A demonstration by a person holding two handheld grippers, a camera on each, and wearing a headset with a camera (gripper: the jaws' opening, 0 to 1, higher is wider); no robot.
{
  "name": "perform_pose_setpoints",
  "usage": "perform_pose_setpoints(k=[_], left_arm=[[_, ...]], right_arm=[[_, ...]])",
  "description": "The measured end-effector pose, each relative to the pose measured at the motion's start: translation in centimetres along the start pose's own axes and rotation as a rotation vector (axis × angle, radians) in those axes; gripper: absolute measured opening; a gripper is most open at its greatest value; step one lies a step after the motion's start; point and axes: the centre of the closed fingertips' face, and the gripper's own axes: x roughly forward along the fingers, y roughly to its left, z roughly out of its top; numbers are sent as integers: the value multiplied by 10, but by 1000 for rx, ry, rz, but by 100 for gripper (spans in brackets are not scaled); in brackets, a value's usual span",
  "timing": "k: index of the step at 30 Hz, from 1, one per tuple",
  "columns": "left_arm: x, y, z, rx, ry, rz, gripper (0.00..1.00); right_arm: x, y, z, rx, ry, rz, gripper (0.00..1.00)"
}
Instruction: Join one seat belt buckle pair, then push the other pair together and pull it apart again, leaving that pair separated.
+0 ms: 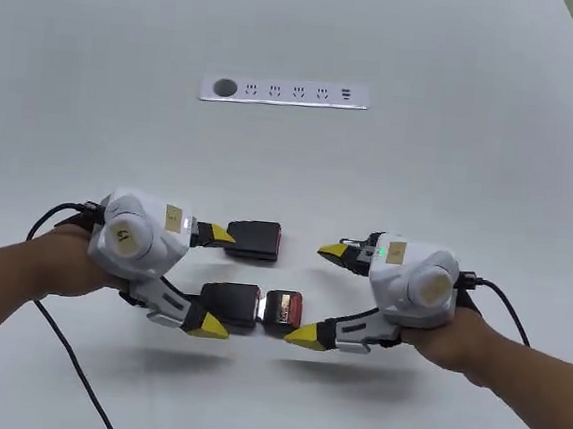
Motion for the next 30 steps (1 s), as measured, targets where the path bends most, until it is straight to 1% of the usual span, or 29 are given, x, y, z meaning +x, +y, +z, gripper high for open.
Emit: perform_pose_setpoints(k=[3, 4, 7, 10, 11, 12, 15, 18, 19, 20, 21, 23, 24, 25, 26, 27, 28, 30], left_arm=[[-3, 7, 9, 6, -3, 12, 75], [-4, 11, 11, 4, -5, 19, 74], [-5, 18, 15, 1, -6, 28, 74], [-4, 24, 13, -5, -4, 31, 74], [-4, 25, 16, -12, -4, 31, 74], [-4, 27, 16, -15, -5, 30, 74], [-4, 37, 15, -21, -6, 29, 73], [-2, 43, 17, -20, -4, 25, 73], [-1, 49, 15, -20, -2, 22, 73], [0, 51, 14, -22, 3, 21, 73], [4, 49, 15, -20, 11, 18, 73], [6, 54, 11, -11, 24, 11, 72], [7, 55, 11, -8, 24, 8, 71], [9, 55, 13, -10, 24, 4, 71], [10, 58, 11, -9, 22, 2, 71], [12, 61, 8, -9, 25, 0, 71], [13, 61, 8, -9, 26, -1, 71], [16, 61, 7, -9, 32, -7, 71]], right_arm=[[-11, -17, -8, 3, 4, -25, 73], [-15, -19, -9, 5, 5, -31, 73], [-28, -29, -11, 14, 10, -49, 73], [-39, -42, -15, 21, 17, -67, 72], [-42, -46, -16, 26, 18, -74, 72], [-46, -51, -17, 29, 19, -81, 72], [-56, -61, -20, 34, 26, -92, 72], [-64, -74, -26, 45, 38, -94, 72], [-66, -77, -28, 46, 41, -94, 72], [-68, -81, -29, 42, 46, -96, 72], [-70, -84, -32, 40, 55, -96, 71], [-72, -88, -34, 40, 63, -95, 70], [-72, -89, -35, 39, 66, -93, 70], [-73, -94, -38, 39, 70, -92, 70], [-73, -97, -40, 42, 74, -86, 70], [-71, -94, -41, 43, 76, -80, 70], [-71, -93, -41, 43, 77, -79, 70], [-70, -97, -43, 43, 80, -71, 70]])
